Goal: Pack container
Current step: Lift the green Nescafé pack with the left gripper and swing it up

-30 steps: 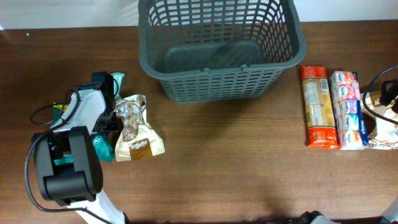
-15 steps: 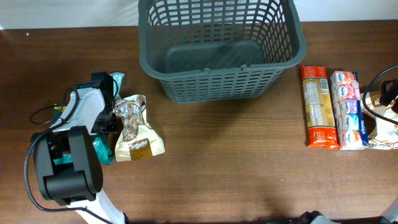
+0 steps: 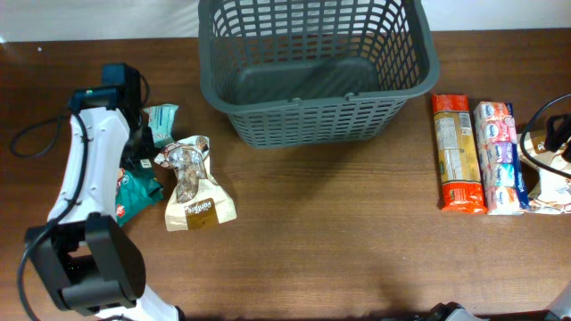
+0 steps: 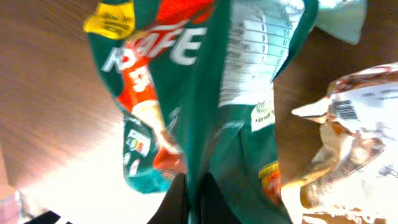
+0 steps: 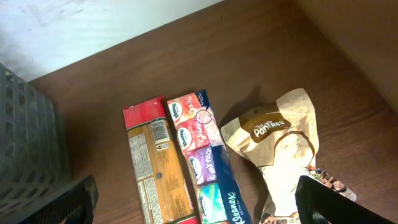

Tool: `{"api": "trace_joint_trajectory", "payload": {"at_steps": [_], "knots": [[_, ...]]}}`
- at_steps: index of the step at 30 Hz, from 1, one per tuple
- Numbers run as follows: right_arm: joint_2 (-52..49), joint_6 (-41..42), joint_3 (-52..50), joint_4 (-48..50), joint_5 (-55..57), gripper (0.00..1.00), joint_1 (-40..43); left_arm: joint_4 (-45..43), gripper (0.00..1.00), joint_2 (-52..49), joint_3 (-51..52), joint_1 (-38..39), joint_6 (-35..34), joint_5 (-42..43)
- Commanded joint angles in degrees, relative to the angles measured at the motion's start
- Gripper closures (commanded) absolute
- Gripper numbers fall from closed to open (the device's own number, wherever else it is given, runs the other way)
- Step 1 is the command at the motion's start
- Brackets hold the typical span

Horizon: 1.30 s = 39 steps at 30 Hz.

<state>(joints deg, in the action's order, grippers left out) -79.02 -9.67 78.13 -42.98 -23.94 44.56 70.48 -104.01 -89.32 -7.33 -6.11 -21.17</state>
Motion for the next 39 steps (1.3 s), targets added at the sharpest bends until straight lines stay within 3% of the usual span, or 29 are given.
{"api": "trace_joint_trajectory", "payload": {"at_steps": [1, 7, 10, 14, 18, 21, 24, 27, 31, 39], "knots": [[-0.1, -0.6, 1.4, 0.1, -0.9, 0.01, 0.1, 1.8, 0.98, 2.7, -4.5, -0.2, -0.7, -0.7], [-0.1, -0.6, 1.4, 0.1, -0.9, 0.01, 0.1, 2.9, 0.98, 2.7, -4.9, -0.3, -1.0, -0.7], [-0.1, -0.6, 1.4, 0.1, -0.9, 0.01, 0.1, 4.9, 0.98, 2.7, -4.5, -1.7, -6.8, -0.7], [-0.1, -0.6, 1.4, 0.1, -0.9, 0.01, 0.1, 6.7, 0.98, 3.1, -4.5, -6.1, -5.3, 3.5], [-0.1, -0.6, 1.4, 0.1, -0.9, 0.01, 0.1, 6.7, 0.82, 3.1, -4.5, -15.0, 11.9, 23.2], [-0.1, -0.6, 1.4, 0.1, -0.9, 0.01, 0.1, 7.1, 0.78, 3.1, -4.5, -20.3, 15.1, 25.2], [-0.1, -0.6, 1.4, 0.1, -0.9, 0.01, 0.1, 4.5, 0.66, 3.1, -4.5, -26.3, 22.4, 35.4], [-0.1, -0.6, 1.4, 0.1, -0.9, 0.01, 0.1, 2.3, 0.46, 3.1, -4.5, -29.2, 24.8, 35.6], [-0.1, -0.6, 1.4, 0.1, -0.9, 0.01, 0.1, 2.0, 0.27, 2.7, -4.5, -32.8, 28.1, 38.6], [-0.1, -0.6, 1.4, 0.1, -0.9, 0.01, 0.1, 0.9, 0.16, -3.6, -4.5, -39.9, 28.7, 47.4]]}}
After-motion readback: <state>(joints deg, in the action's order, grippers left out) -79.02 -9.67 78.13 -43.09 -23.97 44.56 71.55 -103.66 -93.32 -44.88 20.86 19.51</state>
